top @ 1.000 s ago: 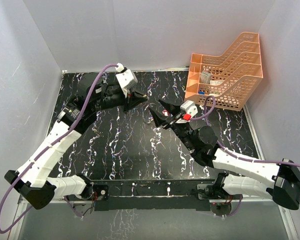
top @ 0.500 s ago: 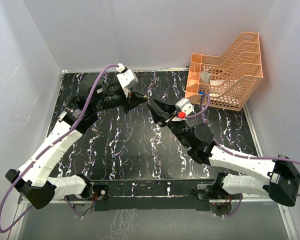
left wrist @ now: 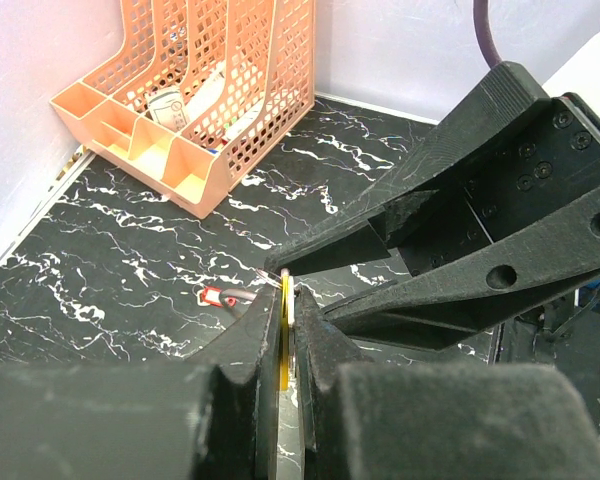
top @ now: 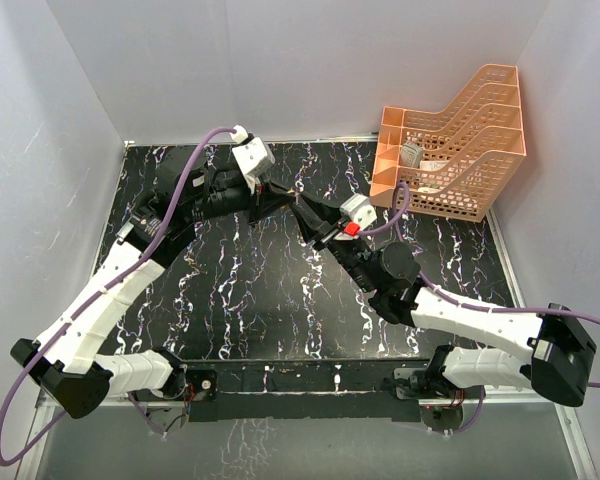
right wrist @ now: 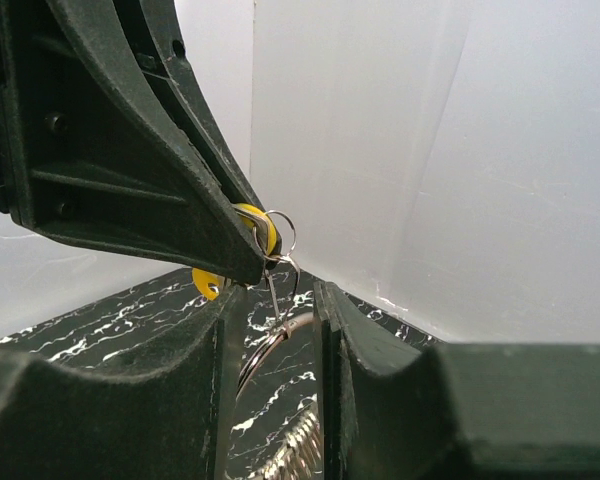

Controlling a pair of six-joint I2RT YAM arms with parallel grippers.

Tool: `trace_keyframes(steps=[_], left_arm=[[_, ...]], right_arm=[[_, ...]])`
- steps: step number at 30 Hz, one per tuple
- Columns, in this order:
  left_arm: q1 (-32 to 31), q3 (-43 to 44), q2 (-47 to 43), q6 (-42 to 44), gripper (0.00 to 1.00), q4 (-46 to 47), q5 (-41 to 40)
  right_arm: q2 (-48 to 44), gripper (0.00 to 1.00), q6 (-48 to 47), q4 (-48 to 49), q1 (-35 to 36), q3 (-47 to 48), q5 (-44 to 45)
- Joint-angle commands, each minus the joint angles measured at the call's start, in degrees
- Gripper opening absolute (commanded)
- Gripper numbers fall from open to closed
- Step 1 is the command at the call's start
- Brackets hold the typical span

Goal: Remove the keys from the keyring

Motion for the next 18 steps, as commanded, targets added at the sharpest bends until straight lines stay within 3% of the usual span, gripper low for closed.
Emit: trace_keyframes(steps=[1, 7, 12, 18], left_arm=[[-0.4, -0.6, -2.5, -1.0, 0.0, 2.3, 1.3], [-0.4, -0.3, -3.1, -1.1, 0.0, 2.2, 1.5], [-0.4, 0.2, -3.4, -1.1, 0.0, 2.1, 1.4], [-0.5, 0.1, -3.5, -1.5, 0.0, 2.5, 1.9]], right_arm=[[0.0, 0.29, -0.9, 2.2, 0.4, 3.3, -0.1], [-0.5, 0.2, -0.7, 0.2, 0.4, 3.7, 0.0], [-0.6, 0.3, -1.3, -2.0, 0.5, 4.6, 0.3], [-0.7, 0.29, -1.9, -2.1, 0.7, 4.8, 1.0]])
